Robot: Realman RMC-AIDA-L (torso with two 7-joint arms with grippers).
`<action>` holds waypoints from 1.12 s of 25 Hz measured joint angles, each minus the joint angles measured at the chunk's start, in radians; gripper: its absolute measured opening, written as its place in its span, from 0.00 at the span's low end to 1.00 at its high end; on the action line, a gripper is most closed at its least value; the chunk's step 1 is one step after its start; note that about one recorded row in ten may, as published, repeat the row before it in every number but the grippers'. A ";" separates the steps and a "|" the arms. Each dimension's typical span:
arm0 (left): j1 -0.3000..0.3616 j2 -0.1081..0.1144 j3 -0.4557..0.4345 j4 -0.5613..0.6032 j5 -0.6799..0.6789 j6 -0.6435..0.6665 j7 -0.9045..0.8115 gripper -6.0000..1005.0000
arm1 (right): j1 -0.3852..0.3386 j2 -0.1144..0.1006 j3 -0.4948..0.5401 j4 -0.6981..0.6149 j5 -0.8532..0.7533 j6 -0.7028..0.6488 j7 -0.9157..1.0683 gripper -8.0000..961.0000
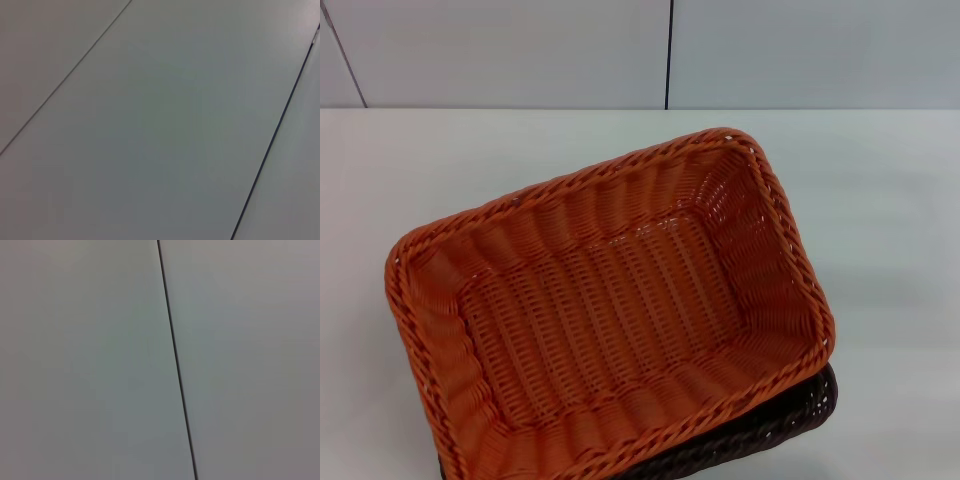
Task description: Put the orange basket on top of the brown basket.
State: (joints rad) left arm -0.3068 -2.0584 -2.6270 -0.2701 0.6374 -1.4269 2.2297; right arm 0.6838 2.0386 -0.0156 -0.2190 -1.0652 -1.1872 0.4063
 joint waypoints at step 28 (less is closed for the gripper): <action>-0.009 0.035 0.050 0.009 0.005 0.118 -0.084 0.80 | 0.066 0.014 0.003 0.033 0.010 0.080 -0.001 0.75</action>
State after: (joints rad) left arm -0.3156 -2.0238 -2.5765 -0.2612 0.6428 -1.3091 2.1461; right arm 0.7495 2.0524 -0.0129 -0.1858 -1.0552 -1.1074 0.4054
